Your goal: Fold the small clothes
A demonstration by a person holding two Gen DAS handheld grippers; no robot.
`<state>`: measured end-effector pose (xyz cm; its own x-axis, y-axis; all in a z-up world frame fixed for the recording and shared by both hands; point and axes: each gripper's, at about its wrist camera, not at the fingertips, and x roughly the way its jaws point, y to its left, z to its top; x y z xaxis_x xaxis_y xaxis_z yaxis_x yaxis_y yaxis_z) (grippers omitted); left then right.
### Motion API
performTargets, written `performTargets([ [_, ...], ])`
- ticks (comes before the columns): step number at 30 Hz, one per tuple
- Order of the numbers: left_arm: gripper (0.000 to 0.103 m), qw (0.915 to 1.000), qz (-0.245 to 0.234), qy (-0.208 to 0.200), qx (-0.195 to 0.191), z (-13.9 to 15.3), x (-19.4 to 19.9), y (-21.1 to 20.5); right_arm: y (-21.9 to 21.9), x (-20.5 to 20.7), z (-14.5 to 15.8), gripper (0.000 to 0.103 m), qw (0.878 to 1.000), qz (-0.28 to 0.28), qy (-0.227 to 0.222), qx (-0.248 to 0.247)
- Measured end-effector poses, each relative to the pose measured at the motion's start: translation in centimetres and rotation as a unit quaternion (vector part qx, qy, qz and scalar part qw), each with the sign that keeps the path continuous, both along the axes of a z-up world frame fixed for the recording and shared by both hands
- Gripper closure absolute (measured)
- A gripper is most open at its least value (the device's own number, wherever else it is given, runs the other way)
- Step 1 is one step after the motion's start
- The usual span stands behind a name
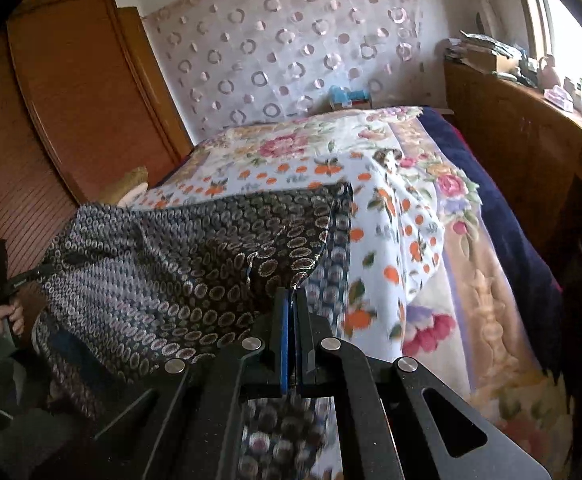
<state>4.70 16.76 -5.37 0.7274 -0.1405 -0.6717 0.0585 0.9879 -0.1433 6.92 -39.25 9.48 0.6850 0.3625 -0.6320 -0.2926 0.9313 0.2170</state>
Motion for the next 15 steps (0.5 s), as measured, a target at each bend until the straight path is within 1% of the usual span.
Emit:
performTargets([
  [5, 0.099, 1.0000, 0.004, 0.001, -0.003, -0.1, -1.0, 0.4, -0.2, -1.2, -1.4, 0.101, 1.000, -0.007, 0.027, -0.008],
  [6, 0.099, 1.0000, 0.004, 0.002, -0.002, -0.1, -1.1, 0.4, 0.0, -1.4, -1.6, 0.101, 0.999, -0.007, 0.029, -0.015],
  [8, 0.099, 1.0000, 0.005, 0.001, 0.004, -0.1, -1.3, 0.3, 0.7, -1.5, -1.7, 0.100, 0.999, -0.006, 0.029, -0.044],
  [9, 0.099, 1.0000, 0.006, 0.000, 0.006, -0.1, -1.4, 0.5, 1.1, -1.4, -1.8, 0.097, 0.998, -0.004, 0.029, -0.056],
  [11, 0.099, 0.9999, 0.007, -0.001, 0.008, -0.2, -1.6, 0.4, 1.9, -1.2, -1.6, 0.083, 0.997, -0.004, 0.026, -0.079],
  [12, 0.099, 0.9999, 0.008, -0.001, 0.007, -0.2, -1.6, 0.4, 2.2, -1.0, -1.5, 0.066, 0.996, -0.006, 0.024, -0.088],
  [13, 0.099, 0.9999, 0.008, -0.001, 0.008, -0.2, -1.7, 0.4, 2.3, -0.9, -1.3, 0.056, 0.996, -0.006, 0.021, -0.091],
  [15, 0.099, 0.9999, 0.009, -0.001, 0.008, -0.2, -1.7, 0.3, 2.6, -0.5, -1.0, 0.056, 0.996, -0.004, 0.019, -0.089],
])
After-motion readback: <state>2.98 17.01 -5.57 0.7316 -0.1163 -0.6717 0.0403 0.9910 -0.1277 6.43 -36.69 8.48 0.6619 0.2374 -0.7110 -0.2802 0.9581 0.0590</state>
